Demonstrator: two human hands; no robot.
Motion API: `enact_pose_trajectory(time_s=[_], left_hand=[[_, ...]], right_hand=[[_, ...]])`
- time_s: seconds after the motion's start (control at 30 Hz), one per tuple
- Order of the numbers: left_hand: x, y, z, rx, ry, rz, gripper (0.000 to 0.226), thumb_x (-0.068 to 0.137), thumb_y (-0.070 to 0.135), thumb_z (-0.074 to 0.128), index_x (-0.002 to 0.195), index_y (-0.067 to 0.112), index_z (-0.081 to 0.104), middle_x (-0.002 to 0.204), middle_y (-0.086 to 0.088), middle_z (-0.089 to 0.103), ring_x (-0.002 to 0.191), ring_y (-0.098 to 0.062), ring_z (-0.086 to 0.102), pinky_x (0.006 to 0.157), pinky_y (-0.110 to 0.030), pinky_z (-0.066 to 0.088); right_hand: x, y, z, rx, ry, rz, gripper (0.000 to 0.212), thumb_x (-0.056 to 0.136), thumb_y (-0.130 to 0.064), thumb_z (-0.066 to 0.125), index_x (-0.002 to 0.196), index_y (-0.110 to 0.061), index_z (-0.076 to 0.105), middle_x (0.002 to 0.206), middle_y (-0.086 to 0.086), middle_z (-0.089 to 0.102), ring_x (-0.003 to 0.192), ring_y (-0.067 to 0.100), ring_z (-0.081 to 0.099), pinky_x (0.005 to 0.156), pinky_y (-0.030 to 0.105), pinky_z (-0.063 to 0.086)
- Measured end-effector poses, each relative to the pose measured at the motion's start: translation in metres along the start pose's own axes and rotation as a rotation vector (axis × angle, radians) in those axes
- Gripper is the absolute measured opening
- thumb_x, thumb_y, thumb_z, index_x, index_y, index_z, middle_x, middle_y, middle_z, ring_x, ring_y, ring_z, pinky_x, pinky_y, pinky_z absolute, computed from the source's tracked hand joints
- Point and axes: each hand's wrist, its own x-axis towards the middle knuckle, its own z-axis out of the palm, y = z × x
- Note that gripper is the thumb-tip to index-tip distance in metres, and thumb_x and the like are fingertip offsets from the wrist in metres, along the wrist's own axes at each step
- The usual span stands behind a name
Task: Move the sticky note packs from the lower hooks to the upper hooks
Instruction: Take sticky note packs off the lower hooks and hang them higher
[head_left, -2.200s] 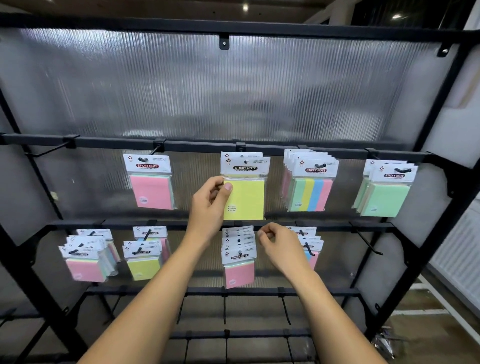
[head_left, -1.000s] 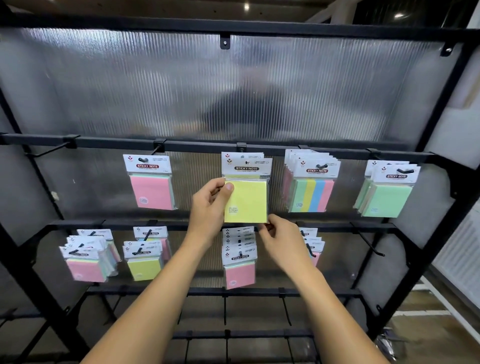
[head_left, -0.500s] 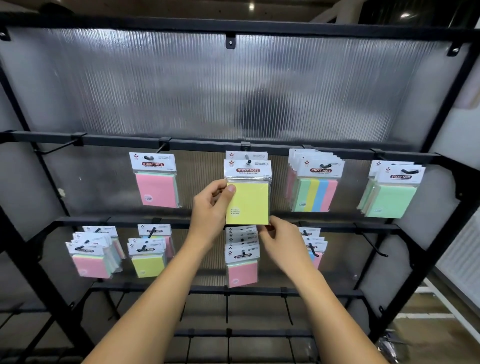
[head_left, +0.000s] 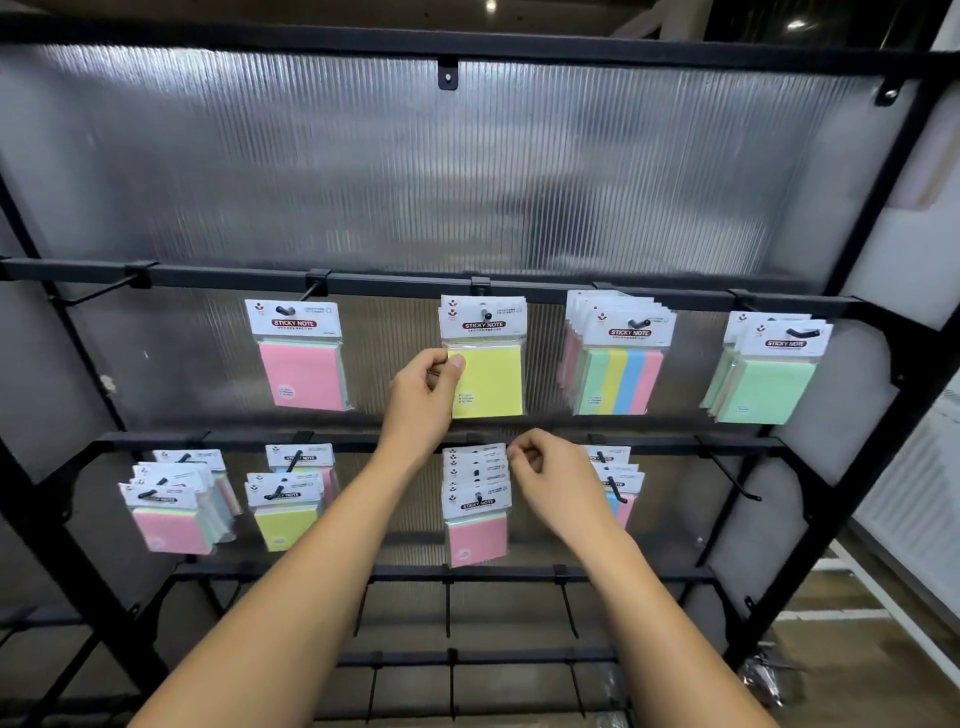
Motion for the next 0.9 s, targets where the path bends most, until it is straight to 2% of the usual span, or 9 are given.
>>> enact_pose_trajectory(time_s=[0.1, 0.3, 0.43, 0.53, 0.63, 0.7, 0.8, 0.9], left_hand=[[-0.010, -0.012, -0.003, 0.069, 0.000, -0.008, 0.017, 0.097, 0.029, 0.055, 0.096, 0.016, 0.066, 0.083, 0.000, 0.067, 0.074, -0.007, 0.057, 0.065, -0.018, 0.044], [-0.049, -0.056, -0.012, 0.236, -0.002, -0.105, 0.010, 0.094, 0.019, 0.057, 0.089, 0.018, 0.066, 0.082, 0.011, 0.066, 0.074, 0.004, 0.056, 0.065, -0.010, 0.040], [-0.075, -0.081, -0.018, 0.330, -0.022, -0.169, 0.010, 0.092, 0.015, 0.056, 0.088, 0.020, 0.064, 0.086, 0.005, 0.066, 0.080, -0.009, 0.058, 0.072, -0.021, 0.040], [-0.095, -0.094, -0.017, 0.356, -0.046, -0.203, 0.014, 0.089, 0.007, 0.053, 0.090, 0.019, 0.061, 0.082, 0.005, 0.062, 0.077, -0.013, 0.057, 0.068, -0.022, 0.039], [-0.111, -0.100, -0.013, 0.393, -0.063, -0.251, 0.015, 0.088, 0.006, 0.051, 0.091, 0.019, 0.058, 0.079, 0.005, 0.059, 0.073, -0.012, 0.053, 0.062, -0.017, 0.036], [-0.120, -0.102, -0.008, 0.414, -0.060, -0.268, 0.011, 0.086, 0.007, 0.053, 0.089, 0.017, 0.056, 0.079, 0.004, 0.056, 0.070, -0.011, 0.051, 0.062, -0.020, 0.037], [-0.131, -0.100, 0.000, 0.432, -0.055, -0.234, 0.010, 0.083, 0.007, 0.056, 0.083, 0.016, 0.051, 0.077, 0.003, 0.054, 0.067, -0.010, 0.049, 0.062, -0.026, 0.040], [-0.138, -0.093, 0.013, 0.448, -0.102, -0.186, 0.008, 0.086, 0.011, 0.055, 0.083, 0.017, 0.051, 0.078, 0.004, 0.055, 0.066, -0.006, 0.049, 0.059, -0.021, 0.040]], right_hand=[[-0.003, 0.005, 0.004, -0.011, -0.004, 0.010, 0.013, 0.094, -0.031, 0.055, 0.094, -0.024, 0.066, 0.075, -0.014, 0.063, 0.069, 0.004, 0.057, 0.062, 0.028, 0.045], [-0.017, 0.017, 0.023, -0.050, -0.051, 0.062, 0.012, 0.094, -0.029, 0.055, 0.093, -0.023, 0.065, 0.081, -0.009, 0.066, 0.076, 0.012, 0.061, 0.071, 0.031, 0.051], [-0.032, 0.029, 0.038, -0.062, -0.111, 0.101, 0.012, 0.093, -0.030, 0.053, 0.089, -0.024, 0.063, 0.082, -0.008, 0.068, 0.077, 0.013, 0.063, 0.071, 0.033, 0.054], [-0.043, 0.038, 0.044, -0.070, -0.132, 0.139, 0.012, 0.091, -0.031, 0.053, 0.087, -0.025, 0.062, 0.081, -0.008, 0.068, 0.078, 0.015, 0.063, 0.073, 0.037, 0.055], [-0.049, 0.046, 0.044, -0.074, -0.143, 0.161, 0.011, 0.091, -0.030, 0.054, 0.086, -0.024, 0.062, 0.081, -0.008, 0.067, 0.079, 0.015, 0.062, 0.074, 0.038, 0.054], [-0.052, 0.050, 0.042, -0.087, -0.152, 0.168, 0.011, 0.092, -0.030, 0.054, 0.088, -0.023, 0.062, 0.083, -0.007, 0.067, 0.079, 0.015, 0.062, 0.074, 0.037, 0.054], [-0.056, 0.057, 0.040, -0.091, -0.151, 0.177, 0.011, 0.093, -0.029, 0.054, 0.090, -0.023, 0.063, 0.084, -0.007, 0.067, 0.081, 0.014, 0.062, 0.076, 0.036, 0.054], [-0.058, 0.064, 0.036, -0.091, -0.154, 0.195, 0.010, 0.093, -0.030, 0.054, 0.090, -0.025, 0.062, 0.083, -0.008, 0.066, 0.082, 0.013, 0.062, 0.076, 0.036, 0.054]])
